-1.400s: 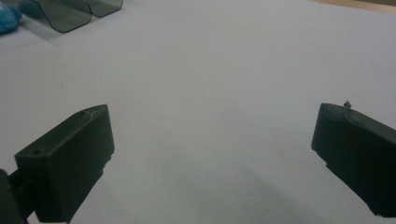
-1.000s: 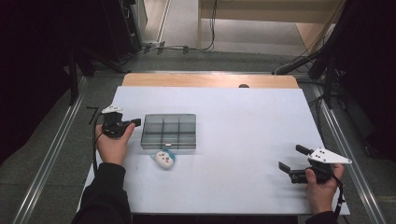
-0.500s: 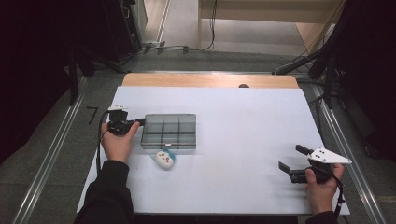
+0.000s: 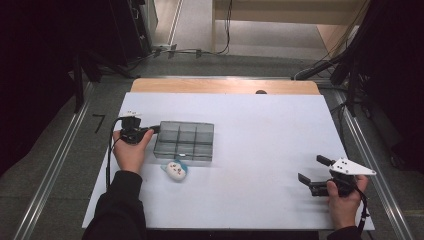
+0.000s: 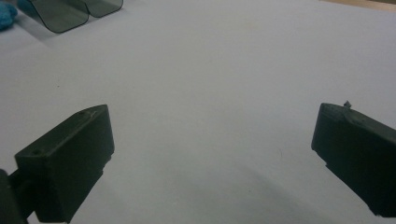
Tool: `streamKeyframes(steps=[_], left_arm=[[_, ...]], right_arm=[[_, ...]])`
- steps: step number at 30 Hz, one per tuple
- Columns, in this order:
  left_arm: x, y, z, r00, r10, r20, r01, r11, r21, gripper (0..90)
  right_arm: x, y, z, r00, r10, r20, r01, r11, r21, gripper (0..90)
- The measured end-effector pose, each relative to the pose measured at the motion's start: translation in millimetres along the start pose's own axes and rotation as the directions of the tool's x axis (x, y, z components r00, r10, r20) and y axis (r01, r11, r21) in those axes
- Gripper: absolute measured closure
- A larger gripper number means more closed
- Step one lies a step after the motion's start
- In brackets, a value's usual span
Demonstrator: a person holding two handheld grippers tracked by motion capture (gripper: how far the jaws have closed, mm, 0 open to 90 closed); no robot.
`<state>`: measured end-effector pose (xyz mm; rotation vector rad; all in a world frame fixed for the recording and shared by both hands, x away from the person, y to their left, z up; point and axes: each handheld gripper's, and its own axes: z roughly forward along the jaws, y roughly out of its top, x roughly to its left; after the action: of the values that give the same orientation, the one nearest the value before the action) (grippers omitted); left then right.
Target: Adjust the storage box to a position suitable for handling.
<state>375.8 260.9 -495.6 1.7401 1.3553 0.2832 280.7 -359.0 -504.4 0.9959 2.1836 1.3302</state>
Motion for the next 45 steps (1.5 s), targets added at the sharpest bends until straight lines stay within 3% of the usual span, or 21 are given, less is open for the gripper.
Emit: streamKeyframes(steps=[12,19,30,45], left_arm=[[-16.9,1.1,12.9,0.9993,0.016,0.033,-0.016,0.9999,0.005,89.9],[-31.3,6.5,18.7,0.9971,0.051,0.057,-0.052,0.9986,0.012,89.9],[-49.0,6.3,27.9,0.9911,0.075,0.110,-0.078,0.9966,0.028,89.9],[-71.3,-1.0,27.7,0.9805,0.108,0.164,-0.118,0.9917,0.050,89.9]], right_arm=[[0.1,0.1,0.3,1.0000,-0.003,0.000,0.003,1.000,0.001,0.0],[0.2,0.1,0.3,1.0000,-0.002,0.002,0.002,1.000,0.002,0.0],[0.3,0.0,0.2,1.0000,-0.002,0.002,0.002,1.000,0.000,0.0],[0.5,-0.1,0.1,1.0000,-0.002,0.003,0.002,1.000,0.000,0.0]])
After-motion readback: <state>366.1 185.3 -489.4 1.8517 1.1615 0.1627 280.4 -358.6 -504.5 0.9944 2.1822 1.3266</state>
